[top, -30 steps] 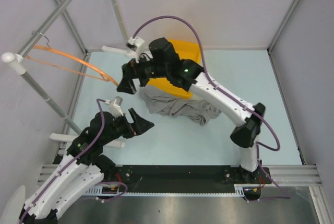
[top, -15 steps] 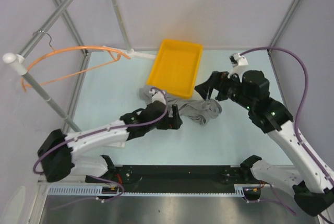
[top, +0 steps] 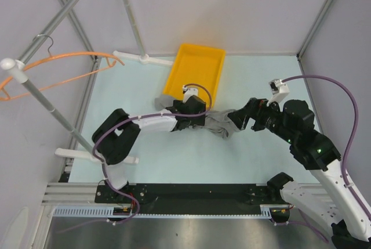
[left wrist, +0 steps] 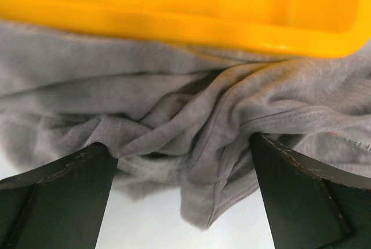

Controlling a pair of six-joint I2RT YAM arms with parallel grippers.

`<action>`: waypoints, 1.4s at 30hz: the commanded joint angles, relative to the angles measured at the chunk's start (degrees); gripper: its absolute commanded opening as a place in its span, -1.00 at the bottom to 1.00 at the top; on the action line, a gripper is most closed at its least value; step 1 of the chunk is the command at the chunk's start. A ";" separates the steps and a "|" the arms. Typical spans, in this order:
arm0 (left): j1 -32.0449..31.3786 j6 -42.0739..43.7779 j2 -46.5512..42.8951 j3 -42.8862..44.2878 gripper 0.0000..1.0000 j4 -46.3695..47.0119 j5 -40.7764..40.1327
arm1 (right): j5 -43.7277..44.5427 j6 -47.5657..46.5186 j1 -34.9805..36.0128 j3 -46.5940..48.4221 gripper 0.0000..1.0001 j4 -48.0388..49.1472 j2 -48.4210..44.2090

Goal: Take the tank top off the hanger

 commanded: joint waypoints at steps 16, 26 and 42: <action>-0.57 1.23 -7.43 -1.49 -0.68 2.46 25.65 | -0.51 -2.30 -0.39 -0.56 0.99 0.88 1.32; 7.50 4.50 -1.13 42.12 -1.00 -11.68 30.67 | -0.77 -2.39 -0.75 1.02 0.99 1.85 3.35; 20.34 -3.58 20.33 59.53 -1.00 -7.13 33.24 | 0.54 1.38 -1.10 0.76 0.99 0.35 0.71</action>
